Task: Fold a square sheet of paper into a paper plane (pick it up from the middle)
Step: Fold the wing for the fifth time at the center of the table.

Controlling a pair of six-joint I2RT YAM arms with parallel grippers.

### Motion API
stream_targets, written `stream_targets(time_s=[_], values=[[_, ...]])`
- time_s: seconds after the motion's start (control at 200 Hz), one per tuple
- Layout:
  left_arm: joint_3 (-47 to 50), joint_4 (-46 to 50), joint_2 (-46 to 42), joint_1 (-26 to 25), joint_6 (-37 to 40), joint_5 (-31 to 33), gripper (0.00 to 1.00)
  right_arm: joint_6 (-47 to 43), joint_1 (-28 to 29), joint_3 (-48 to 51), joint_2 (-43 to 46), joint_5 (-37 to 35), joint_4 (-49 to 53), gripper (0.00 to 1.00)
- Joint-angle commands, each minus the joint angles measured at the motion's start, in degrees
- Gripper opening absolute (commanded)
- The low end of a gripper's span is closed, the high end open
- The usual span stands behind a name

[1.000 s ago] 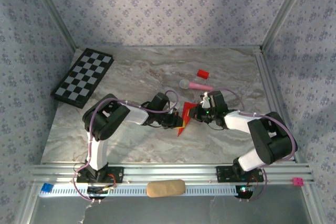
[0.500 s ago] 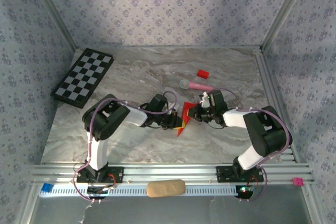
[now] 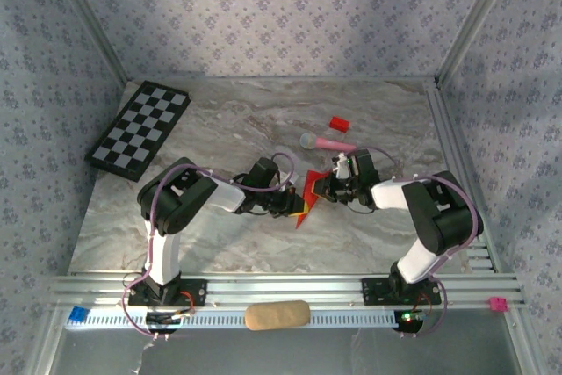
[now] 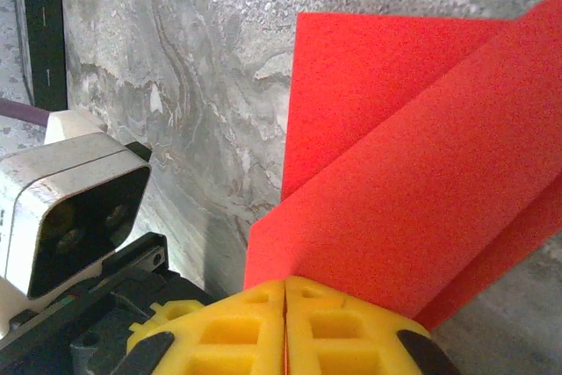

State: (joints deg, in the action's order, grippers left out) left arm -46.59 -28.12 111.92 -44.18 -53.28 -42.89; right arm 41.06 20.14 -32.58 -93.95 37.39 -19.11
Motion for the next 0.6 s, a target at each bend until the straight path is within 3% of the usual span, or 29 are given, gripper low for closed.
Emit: stream_targets(time_s=[0.0, 0.595], values=[[0.9, 3.2, 1.5, 0.8, 0.0, 0.6, 0.0, -1.1, -0.5, -1.3, -1.0, 1.1, -0.8, 0.09], [1.2, 4.9, 1.8, 1.1, -0.3, 1.3, 0.0, -1.0, -0.7, -2.2, -4.0, 1.3, -1.3, 0.1]])
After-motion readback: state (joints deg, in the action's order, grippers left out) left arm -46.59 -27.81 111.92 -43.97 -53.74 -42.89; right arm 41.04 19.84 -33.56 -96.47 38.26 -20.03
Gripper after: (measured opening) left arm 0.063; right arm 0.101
